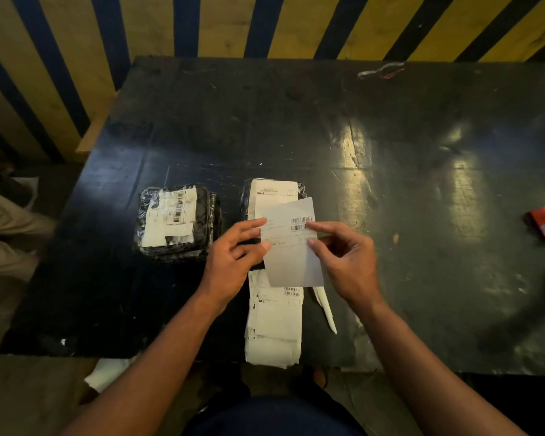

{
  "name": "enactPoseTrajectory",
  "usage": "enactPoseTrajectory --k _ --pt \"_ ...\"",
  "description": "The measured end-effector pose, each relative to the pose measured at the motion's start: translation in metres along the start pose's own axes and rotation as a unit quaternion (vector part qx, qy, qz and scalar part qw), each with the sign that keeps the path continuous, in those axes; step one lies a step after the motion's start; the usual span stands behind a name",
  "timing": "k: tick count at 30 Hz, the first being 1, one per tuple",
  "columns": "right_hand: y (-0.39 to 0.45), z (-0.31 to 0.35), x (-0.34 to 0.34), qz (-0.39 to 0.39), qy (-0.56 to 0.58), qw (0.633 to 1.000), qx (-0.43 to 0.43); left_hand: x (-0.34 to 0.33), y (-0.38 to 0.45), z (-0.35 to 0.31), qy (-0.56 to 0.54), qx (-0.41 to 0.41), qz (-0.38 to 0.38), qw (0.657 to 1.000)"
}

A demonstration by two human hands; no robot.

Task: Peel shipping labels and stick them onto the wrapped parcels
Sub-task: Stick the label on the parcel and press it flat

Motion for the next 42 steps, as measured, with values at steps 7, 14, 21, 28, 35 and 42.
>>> enactPoseTrajectory --k 7,14,21,28,35,42 --pt "-0.006 -0.021 0.002 -0.027 -0.041 0.999 -0.019 0.000 0.001 -0.005 0.105 -0.059 -0.034 0.992" --pt "-0.011 -0.037 -0.008 -0.055 -0.179 0.982 0.026 -0.003 0.005 0.004 0.250 -0.104 -0.050 0.961" --pt "0.032 -0.038 -0.020 -0.052 -0.171 0.984 -0.001 0.010 0.048 -0.009 0.318 -0.098 -0.054 0.942" --pt "0.090 -0.037 -0.034 -0.038 -0.243 0.969 -0.014 0.013 0.106 -0.020 0.335 -0.062 -0.032 0.939" --pt "0.115 -0.051 -0.045 -0.016 -0.280 0.959 -0.042 0.016 0.134 -0.009 0.349 -0.039 -0.021 0.936" --pt "0.118 -0.060 -0.049 -0.007 -0.300 0.953 -0.046 0.018 0.142 0.004 0.357 -0.027 -0.006 0.934"
Point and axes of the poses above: each hand's wrist, its own y-axis towards the middle knuckle, its own x-axis out of the back of the hand, z = x × y, the point moved 10 cm from there along y, towards the middle knuckle
